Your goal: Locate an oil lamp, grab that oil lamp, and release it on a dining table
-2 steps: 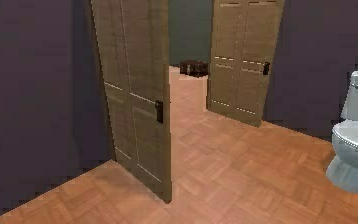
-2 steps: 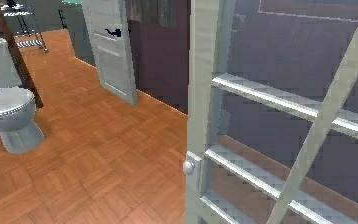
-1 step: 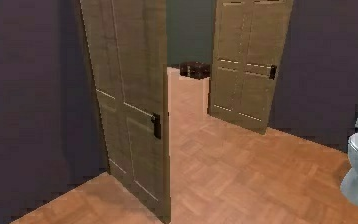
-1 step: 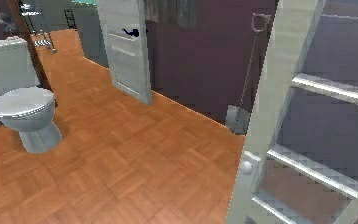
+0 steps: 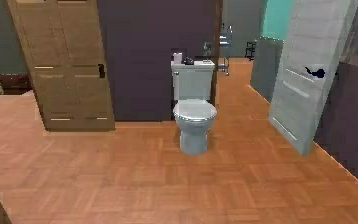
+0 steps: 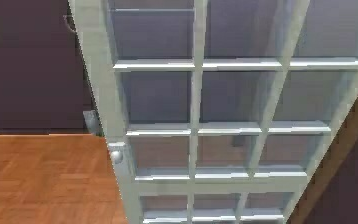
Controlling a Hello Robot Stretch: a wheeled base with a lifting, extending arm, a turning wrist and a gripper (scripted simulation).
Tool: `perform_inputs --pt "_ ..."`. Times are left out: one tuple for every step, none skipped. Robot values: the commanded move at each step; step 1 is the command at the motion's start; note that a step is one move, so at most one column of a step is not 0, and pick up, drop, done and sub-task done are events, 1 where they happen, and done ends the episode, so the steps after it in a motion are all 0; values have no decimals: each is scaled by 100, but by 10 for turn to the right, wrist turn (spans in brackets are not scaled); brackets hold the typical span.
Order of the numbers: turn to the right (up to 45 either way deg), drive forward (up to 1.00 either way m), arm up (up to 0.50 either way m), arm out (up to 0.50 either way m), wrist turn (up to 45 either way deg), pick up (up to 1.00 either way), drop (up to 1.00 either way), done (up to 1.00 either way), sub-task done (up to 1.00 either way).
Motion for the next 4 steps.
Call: perform_inputs --pt "450 0 0 0 0 0 0 0 0" --pt "450 0 0 0 0 0 0 0 0" --pt "180 0 0 0 0 0 0 0 0" --pt "0 0 50 0 0 0 0 0 0"
